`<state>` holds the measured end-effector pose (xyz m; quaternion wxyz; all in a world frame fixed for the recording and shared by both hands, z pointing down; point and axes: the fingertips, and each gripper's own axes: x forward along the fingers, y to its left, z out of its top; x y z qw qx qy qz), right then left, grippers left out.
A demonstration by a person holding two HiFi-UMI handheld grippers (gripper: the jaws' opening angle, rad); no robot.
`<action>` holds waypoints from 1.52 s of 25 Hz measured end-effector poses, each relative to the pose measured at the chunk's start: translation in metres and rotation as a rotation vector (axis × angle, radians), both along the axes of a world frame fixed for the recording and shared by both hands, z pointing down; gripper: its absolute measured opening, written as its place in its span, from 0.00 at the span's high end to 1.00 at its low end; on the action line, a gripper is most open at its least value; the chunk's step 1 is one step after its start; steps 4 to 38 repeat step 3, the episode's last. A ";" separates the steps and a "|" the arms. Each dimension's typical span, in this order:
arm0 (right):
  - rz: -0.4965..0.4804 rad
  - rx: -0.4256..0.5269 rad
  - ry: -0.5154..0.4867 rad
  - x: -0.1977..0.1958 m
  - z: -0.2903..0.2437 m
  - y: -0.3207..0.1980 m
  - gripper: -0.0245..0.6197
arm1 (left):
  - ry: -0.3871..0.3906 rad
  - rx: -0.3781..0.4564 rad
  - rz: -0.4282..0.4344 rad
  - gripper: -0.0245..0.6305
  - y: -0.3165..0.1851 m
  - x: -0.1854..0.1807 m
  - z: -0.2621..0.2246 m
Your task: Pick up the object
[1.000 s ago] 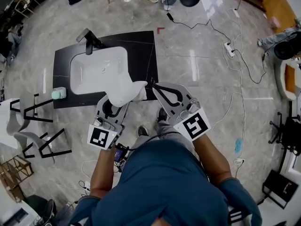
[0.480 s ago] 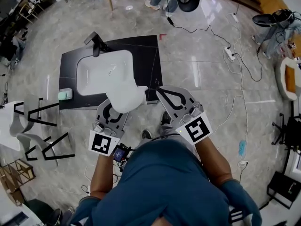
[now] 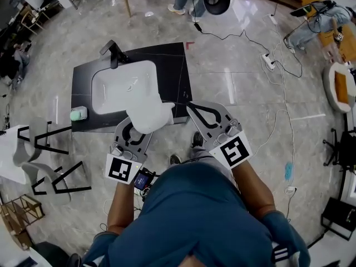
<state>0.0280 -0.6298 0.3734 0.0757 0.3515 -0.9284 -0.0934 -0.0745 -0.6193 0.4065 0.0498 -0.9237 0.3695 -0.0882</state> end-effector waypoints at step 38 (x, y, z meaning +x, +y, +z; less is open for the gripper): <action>0.008 0.002 0.000 -0.001 -0.002 0.003 0.94 | 0.000 0.000 0.006 0.76 0.003 -0.001 -0.002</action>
